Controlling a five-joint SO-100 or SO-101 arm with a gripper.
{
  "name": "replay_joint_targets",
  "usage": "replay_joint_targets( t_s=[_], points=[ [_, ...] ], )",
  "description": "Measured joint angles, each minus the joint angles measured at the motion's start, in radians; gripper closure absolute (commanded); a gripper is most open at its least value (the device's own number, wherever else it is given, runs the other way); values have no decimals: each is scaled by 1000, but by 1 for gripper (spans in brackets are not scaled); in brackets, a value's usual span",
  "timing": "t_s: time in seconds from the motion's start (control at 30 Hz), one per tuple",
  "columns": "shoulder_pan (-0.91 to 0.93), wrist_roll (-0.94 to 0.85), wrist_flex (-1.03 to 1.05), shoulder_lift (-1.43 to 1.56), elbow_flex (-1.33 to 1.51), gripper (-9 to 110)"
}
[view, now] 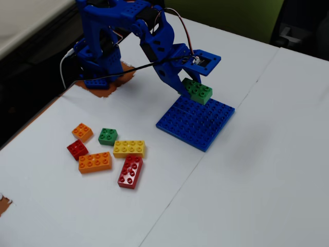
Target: Pick up the 2x4 green block and go up the 8x8 blue block.
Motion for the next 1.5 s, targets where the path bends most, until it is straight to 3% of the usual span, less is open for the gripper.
replay_joint_targets(
  t_s=[1.5],
  points=[
    [-25, -9, 51, 12, -41, 97]
  ],
)
